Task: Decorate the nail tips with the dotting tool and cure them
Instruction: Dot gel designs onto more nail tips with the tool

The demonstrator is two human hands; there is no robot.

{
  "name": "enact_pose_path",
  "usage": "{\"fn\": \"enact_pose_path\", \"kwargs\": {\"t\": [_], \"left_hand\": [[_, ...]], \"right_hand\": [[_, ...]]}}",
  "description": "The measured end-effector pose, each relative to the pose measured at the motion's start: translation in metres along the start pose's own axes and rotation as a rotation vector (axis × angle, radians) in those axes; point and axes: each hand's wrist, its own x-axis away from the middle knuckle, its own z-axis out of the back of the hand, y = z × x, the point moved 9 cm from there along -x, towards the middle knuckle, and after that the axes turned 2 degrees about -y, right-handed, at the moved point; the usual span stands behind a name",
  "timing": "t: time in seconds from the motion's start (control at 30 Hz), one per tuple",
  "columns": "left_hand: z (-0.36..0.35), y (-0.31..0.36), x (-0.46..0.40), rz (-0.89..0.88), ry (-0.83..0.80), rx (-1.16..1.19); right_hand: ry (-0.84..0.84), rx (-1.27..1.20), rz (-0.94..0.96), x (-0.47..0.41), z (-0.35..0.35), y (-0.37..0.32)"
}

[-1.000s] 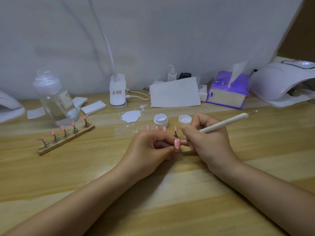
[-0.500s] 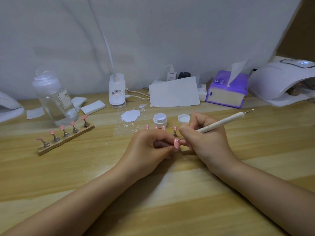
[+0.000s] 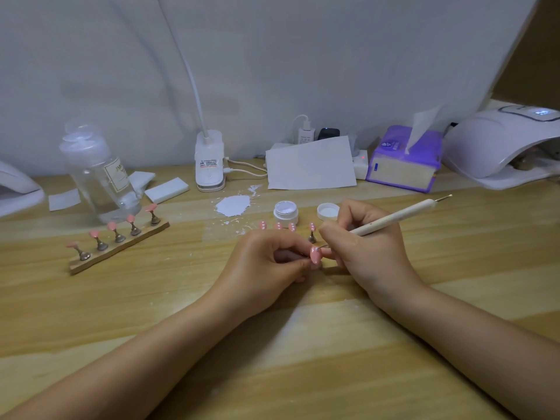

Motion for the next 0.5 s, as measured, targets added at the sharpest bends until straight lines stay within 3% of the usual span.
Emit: {"fn": "enact_pose_path", "kwargs": {"t": [0.5], "left_hand": [[0.0, 0.0, 0.0, 0.011, 0.003, 0.009]], "right_hand": [[-0.013, -0.024, 0.013, -0.0004, -0.0016, -0.0007]]}}
